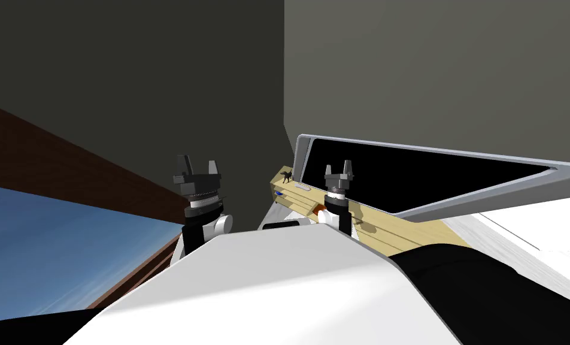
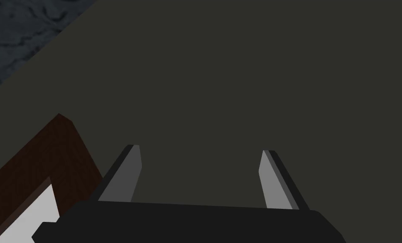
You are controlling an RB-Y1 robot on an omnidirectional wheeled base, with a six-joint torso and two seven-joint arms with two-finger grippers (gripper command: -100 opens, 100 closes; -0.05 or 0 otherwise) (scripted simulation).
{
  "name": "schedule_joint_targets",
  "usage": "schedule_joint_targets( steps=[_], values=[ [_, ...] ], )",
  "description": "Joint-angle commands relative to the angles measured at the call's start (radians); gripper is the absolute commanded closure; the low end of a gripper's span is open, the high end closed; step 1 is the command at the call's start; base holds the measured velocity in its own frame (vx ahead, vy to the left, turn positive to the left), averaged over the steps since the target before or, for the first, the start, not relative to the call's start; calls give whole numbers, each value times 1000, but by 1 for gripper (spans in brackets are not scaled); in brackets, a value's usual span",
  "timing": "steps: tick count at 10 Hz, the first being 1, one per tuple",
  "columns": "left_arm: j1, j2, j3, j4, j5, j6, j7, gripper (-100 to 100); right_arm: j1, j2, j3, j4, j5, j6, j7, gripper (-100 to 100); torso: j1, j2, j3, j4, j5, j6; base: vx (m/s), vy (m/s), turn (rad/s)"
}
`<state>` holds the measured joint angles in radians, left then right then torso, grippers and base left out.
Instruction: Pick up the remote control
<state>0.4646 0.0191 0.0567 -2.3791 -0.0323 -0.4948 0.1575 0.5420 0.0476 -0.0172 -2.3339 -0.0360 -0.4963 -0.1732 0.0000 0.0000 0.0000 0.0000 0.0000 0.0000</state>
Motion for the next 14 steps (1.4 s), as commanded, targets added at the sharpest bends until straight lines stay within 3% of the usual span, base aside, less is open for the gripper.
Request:
schedule_joint_targets(
  steps=[1, 7, 14],
  values=[
    [0, 0, 0, 0, 0, 0, 0, 0, 8, -43, -7, 5, 7, 6, 3, -100, 0, 0, 0, 0, 0, 0, -3, 4, 42],
    [0, 0, 0, 0, 0, 0, 0, 0, 96, -200, -74, 64, 88, 63, 34, -100, 0, 1, 0, 0, 0, 0, -6, 2, 142],
    [0, 0, 0, 0, 0, 0, 0, 0, 269, -293, -183, 219, 265, 156, 109, -100, -1, -1, -1, 0, 0, 0, 11, -3, 298]
  ],
)
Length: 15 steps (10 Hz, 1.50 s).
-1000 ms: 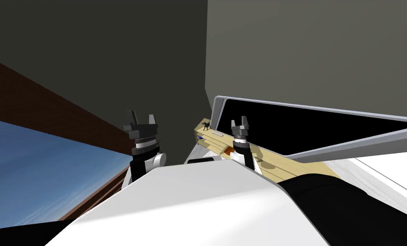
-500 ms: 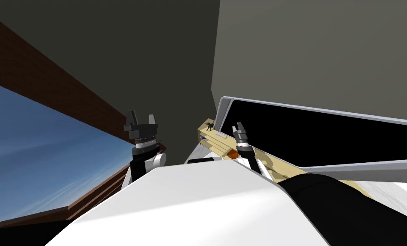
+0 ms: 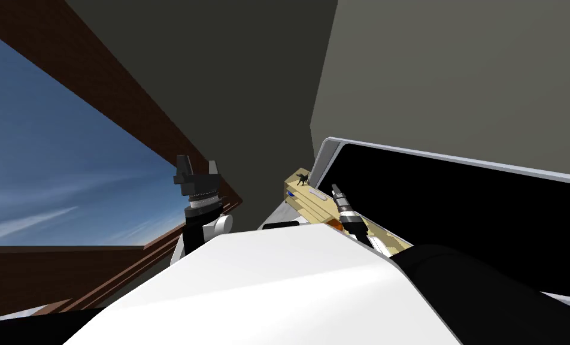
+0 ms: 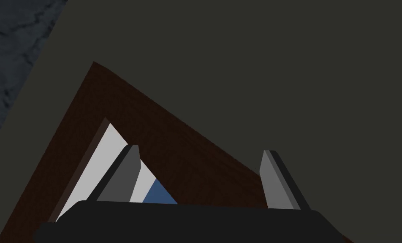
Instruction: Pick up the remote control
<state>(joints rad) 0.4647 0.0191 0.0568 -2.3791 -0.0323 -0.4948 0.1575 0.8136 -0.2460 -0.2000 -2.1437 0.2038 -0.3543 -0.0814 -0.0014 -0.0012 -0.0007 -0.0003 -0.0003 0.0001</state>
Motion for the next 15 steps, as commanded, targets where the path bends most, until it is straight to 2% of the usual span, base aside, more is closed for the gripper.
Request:
schedule_joint_targets(
  steps=[1, 2, 3, 5, 6, 7, 8, 10, 11, 15],
  values=[
    [0, 0, 0, 0, 0, 0, 0, 0, -2, 1, 0, 33, 29, 14, 17, -100, 0, 0, 0, 0, 0, 0, 15, -11, 86],
    [0, 0, 0, 0, 0, 0, 0, 0, 24, -8, -13, 63, 60, 25, 30, -100, 0, 0, 0, 0, 0, 0, 16, 0, 226],
    [0, 0, 0, 0, 0, 0, 0, 0, 24, -8, -13, 63, 60, 25, 30, -100, 1, 0, 0, 0, 0, 0, 14, -4, 137],
    [0, 0, 0, 0, 0, 0, 0, 0, 76, -24, -35, 122, 125, 45, 58, -100, 1, 0, 0, 0, 0, 0, 21, -2, 343],
    [0, 0, 0, 0, 0, 0, 0, 0, 76, -24, -35, 130, 125, 45, 58, -100, 0, 0, 0, 0, 0, 0, 22, -15, 167],
    [0, 0, 0, 0, 0, 0, 0, 0, 101, -32, -44, 164, 159, 53, 72, -100, 0, -1, 0, 0, 0, 0, 22, -9, 242],
    [0, 0, 0, 0, 0, 0, 0, 0, 101, -32, -44, 165, 159, 53, 72, -100, 0, 0, 0, 0, 0, 0, 18, -12, 154],
    [0, 0, 0, 0, 0, 0, 0, 0, 149, -49, -57, 233, 226, 66, 102, -100, 0, -1, 0, 0, 0, 0, 28, -16, 377],
    [0, 0, 0, 0, 0, 0, 0, 0, 149, -49, -57, 241, 227, 66, 102, -100, -1, -1, -1, 0, 0, 0, 31, -26, 168],
    [0, 0, 0, 0, 0, 0, 0, 0, 232, -87, -63, 393, 361, 76, 161, -100, -1, -3, -2, 0, 0, 0, 50, -30, 387]
  ],
)
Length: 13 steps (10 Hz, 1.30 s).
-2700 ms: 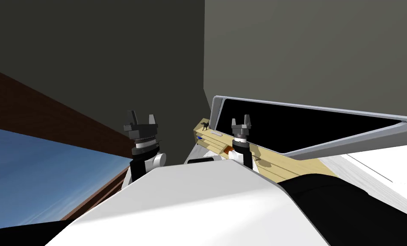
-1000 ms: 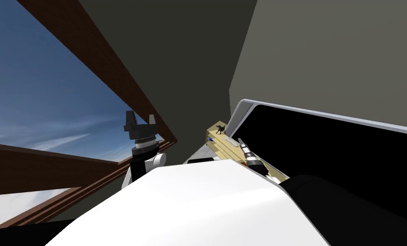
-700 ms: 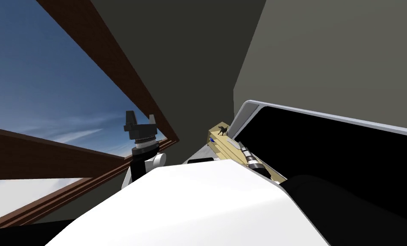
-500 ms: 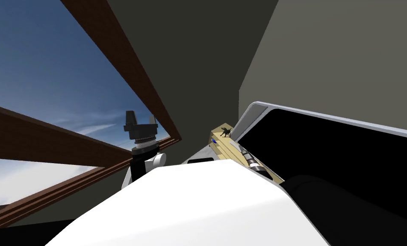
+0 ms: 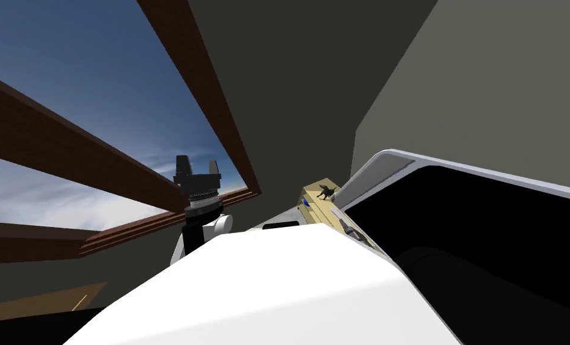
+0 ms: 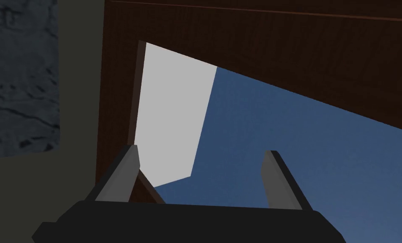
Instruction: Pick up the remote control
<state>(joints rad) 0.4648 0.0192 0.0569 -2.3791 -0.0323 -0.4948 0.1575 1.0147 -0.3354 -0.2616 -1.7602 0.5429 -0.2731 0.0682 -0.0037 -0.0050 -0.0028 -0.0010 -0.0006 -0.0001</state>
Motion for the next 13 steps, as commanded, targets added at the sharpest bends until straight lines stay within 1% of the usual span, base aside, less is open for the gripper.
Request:
schedule_joint_targets(
  steps=[1, 3, 4, 5, 6, 7, 8, 9, 11, 13],
  values=[
    [0, 0, 0, 0, 0, 0, 0, 0, 31, 2, -1, 23, 22, -5, 12, -100, 0, 0, 0, 0, 0, 0, 47, -47, 288],
    [0, 0, 0, 0, 0, 0, 0, 0, 65, -21, 4, 109, 83, -8, 41, -100, 1, 2, 1, 0, 0, 0, 35, -56, 404],
    [0, 0, 0, 0, 0, 0, 0, 0, 81, -33, 9, 135, 115, -11, 55, -100, -1, 1, 1, 0, 0, 0, 50, -73, 435],
    [0, 0, 0, 0, 0, 0, 0, 0, 81, -33, 9, 152, 115, -11, 55, -100, -1, 1, 0, 0, 0, 0, 41, -54, 166],
    [0, 0, 0, 0, 0, 0, 0, 0, 94, -46, 16, 185, 145, -15, 69, -100, 0, 1, 0, 0, 0, 1, 42, -45, 226],
    [0, 0, 0, 0, 0, 0, 0, 0, 105, -60, 24, 218, 173, -20, 82, -100, 1, 0, 0, 0, 0, 1, 36, -49, 448],
    [0, 0, 0, 0, 0, 0, 0, 0, 105, -60, 24, 236, 173, -20, 82, -100, 1, 0, 0, 0, 0, 0, 29, -55, 218],
    [0, 0, 0, 0, 0, 0, 0, 0, 115, -73, 34, 266, 199, -26, 94, -100, 1, 1, 0, 0, 0, 1, 34, -62, 290],
    [0, 0, 0, 0, 0, 0, 0, 0, 129, -100, 58, 354, 248, -41, 118, -100, -1, 0, 0, 0, 0, 0, 48, -81, 423],
    [0, 0, 0, 0, 0, 0, 0, 0, 136, -123, 85, 425, 291, -57, 138, -100, -2, 0, 0, 0, -1, 1, 30, -89, 363]
  ],
)
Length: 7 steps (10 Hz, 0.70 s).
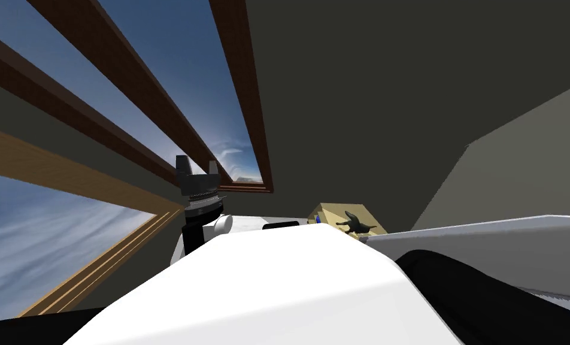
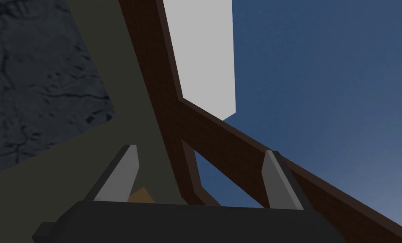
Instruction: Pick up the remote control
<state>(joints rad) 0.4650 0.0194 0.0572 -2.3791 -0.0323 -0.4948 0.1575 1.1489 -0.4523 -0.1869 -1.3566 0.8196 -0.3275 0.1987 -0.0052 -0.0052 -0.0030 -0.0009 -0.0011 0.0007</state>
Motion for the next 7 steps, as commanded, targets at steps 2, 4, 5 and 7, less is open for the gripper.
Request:
schedule_joint_targets(
  steps=[2, 4, 5, 7],
  values=[
    [0, 0, 0, 0, 0, 0, 0, 0, 4, -25, 38, 82, 50, -19, 25, -100, 0, 0, 0, 0, 0, 0, 31, -78, 318],
    [0, 0, 0, 0, 0, 0, 0, 0, 0, -38, 66, 132, 78, -34, 38, -100, 1, -1, 0, 0, 0, 1, 20, -85, 238],
    [0, 0, 0, 0, 0, 0, 0, 0, -4, -43, 79, 153, 89, -40, 43, -100, 1, 0, 0, 0, 0, 1, 14, -78, 212],
    [0, 0, 0, 0, 0, 0, 0, 0, -23, -46, 115, 197, 112, -53, 54, -100, 1, 0, 0, 0, 0, 1, 11, -92, 200]
  ],
)
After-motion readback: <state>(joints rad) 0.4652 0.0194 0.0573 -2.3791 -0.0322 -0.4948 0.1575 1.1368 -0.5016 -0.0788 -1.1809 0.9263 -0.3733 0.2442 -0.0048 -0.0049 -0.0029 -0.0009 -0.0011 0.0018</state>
